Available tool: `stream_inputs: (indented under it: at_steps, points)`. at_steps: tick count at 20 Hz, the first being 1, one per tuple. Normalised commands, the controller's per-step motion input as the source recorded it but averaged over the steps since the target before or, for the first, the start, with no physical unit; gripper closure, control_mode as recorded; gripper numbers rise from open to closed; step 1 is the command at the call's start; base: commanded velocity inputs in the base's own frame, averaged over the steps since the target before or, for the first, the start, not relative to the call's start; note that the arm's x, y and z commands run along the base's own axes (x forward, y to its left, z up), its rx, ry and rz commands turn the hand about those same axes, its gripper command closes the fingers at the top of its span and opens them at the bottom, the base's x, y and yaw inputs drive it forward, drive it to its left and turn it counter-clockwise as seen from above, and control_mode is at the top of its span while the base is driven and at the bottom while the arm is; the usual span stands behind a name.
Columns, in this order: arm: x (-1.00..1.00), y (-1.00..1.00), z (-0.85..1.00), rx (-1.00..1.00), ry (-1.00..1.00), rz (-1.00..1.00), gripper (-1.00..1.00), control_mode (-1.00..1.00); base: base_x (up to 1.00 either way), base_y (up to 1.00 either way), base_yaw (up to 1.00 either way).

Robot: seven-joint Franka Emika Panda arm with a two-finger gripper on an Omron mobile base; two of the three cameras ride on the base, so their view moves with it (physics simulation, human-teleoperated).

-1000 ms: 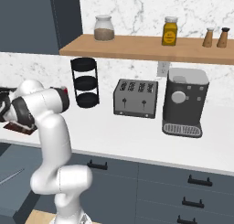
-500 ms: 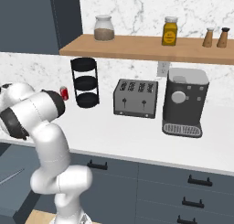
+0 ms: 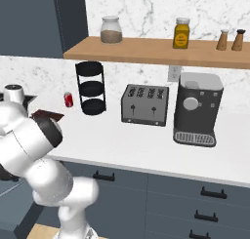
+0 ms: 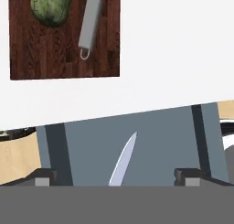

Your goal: Place the appropriate cutting tool for cutting the cucumber skin on the cutting board.

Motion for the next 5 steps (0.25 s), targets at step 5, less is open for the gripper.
stream_inputs:
  at_steps: [5]
  points:
    - [-0.23,-0.67,0.34,0.0,0.0,0.0,-1.0,-1.0,0.0,0.0,0.0]
